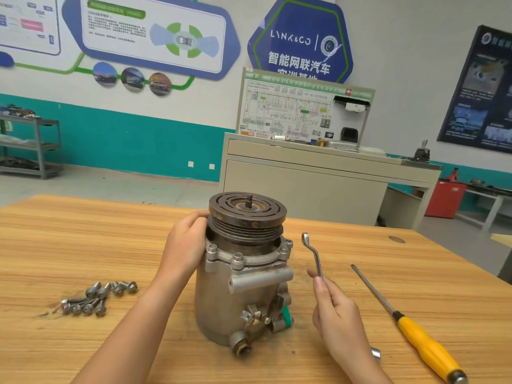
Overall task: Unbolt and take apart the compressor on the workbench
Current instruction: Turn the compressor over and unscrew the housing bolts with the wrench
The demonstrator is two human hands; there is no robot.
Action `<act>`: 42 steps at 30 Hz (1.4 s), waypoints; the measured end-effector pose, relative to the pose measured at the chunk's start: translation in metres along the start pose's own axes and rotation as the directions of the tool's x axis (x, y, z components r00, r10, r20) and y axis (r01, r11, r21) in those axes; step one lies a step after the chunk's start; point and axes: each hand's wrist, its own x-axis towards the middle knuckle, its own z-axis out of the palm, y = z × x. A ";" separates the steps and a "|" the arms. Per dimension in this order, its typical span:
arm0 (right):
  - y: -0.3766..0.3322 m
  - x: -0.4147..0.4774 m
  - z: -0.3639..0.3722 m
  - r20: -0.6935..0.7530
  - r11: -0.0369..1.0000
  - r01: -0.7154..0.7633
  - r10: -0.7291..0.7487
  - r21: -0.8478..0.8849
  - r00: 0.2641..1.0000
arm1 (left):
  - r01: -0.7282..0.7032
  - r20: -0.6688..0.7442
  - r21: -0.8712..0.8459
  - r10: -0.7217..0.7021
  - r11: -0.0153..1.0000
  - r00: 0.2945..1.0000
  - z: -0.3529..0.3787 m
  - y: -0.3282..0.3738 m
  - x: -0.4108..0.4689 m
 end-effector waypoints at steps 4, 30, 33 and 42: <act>-0.033 -0.021 -0.024 0.086 0.966 0.141 -0.124 -0.219 0.988 | 0.001 0.011 -0.139 0.001 0.990 1.000 -0.001 -0.004 -0.002; -0.120 0.004 -0.052 0.484 -0.035 0.482 -0.045 -0.875 0.874 | 0.213 0.136 -0.379 -0.173 0.901 0.975 0.003 -0.027 -0.014; -0.119 0.010 -0.064 0.535 -0.023 0.535 -0.057 -0.845 0.843 | 0.209 0.139 -0.373 -0.169 0.904 0.976 0.004 -0.029 -0.013; -0.084 0.086 -0.055 0.639 -0.160 0.619 -0.166 -0.769 0.751 | 0.201 0.136 -0.360 -0.162 0.911 0.977 0.004 -0.033 -0.011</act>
